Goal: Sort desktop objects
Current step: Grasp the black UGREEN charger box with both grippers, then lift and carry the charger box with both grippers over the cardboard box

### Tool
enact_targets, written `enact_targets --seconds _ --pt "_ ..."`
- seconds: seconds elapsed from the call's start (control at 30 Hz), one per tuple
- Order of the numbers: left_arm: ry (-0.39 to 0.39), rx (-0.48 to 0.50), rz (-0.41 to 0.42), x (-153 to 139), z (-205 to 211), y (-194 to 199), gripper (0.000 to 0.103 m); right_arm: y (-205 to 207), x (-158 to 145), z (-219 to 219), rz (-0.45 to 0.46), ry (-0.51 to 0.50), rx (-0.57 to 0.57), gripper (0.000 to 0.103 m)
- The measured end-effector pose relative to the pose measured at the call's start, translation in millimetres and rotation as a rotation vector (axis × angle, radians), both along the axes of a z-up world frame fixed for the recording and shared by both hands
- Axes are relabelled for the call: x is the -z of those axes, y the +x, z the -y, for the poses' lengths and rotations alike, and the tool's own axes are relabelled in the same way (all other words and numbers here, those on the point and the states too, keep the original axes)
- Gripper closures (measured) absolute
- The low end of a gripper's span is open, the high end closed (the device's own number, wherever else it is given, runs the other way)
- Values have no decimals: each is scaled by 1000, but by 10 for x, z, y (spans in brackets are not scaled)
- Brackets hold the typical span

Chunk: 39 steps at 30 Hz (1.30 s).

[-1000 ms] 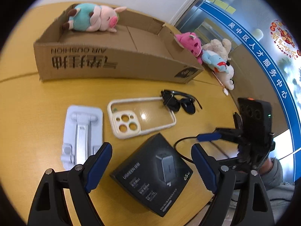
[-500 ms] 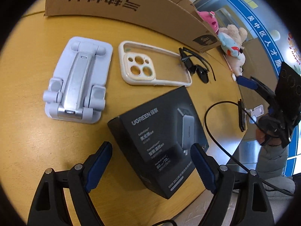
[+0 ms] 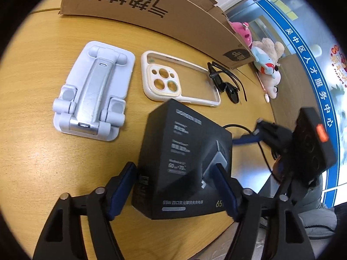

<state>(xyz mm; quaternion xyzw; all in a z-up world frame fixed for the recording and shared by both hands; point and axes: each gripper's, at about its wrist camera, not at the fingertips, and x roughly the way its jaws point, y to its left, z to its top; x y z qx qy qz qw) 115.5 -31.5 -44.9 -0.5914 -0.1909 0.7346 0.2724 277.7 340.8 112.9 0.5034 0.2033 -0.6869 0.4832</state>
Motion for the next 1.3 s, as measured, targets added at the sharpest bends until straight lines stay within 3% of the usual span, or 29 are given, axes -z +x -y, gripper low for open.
enact_targets --seconds 0.1,0.2,0.27,0.37,0.47,0.53,0.67,0.77,0.93,1.07,1.3 --pt "5 -2 7 5 -6 -20 35 -113 -292 -141 -102 -88 166 4" --pt "1 0 10 1 -22 -25 35 -60 -668 -195 -305 -149 270 4" --pt "2 -1 11 -1 -19 -25 36 -36 -888 -249 -386 -202 310 4" --pt "0 -1 8 -1 -27 -22 36 -139 -1159 -307 -334 -381 326 0" --pt "0 -4 5 -3 -27 -14 36 -217 -1143 -225 -251 -506 297 0" --pt "5 -15 6 0 -18 0 37 -243 -993 -2 -243 -496 266 0" --pt "9 -45 6 3 13 75 39 -41 -564 277 -109 -373 140 0" --pt "22 -69 5 11 64 163 39 176 -356 250 12 -335 67 1" --pt "19 -78 1 8 63 312 39 715 55 111 125 -162 5 1" --pt "22 -52 -1 11 -5 436 39 846 126 -7 115 -130 69 1" --pt "-18 -45 -38 -60 -40 382 38 524 29 54 -50 -98 224 1"
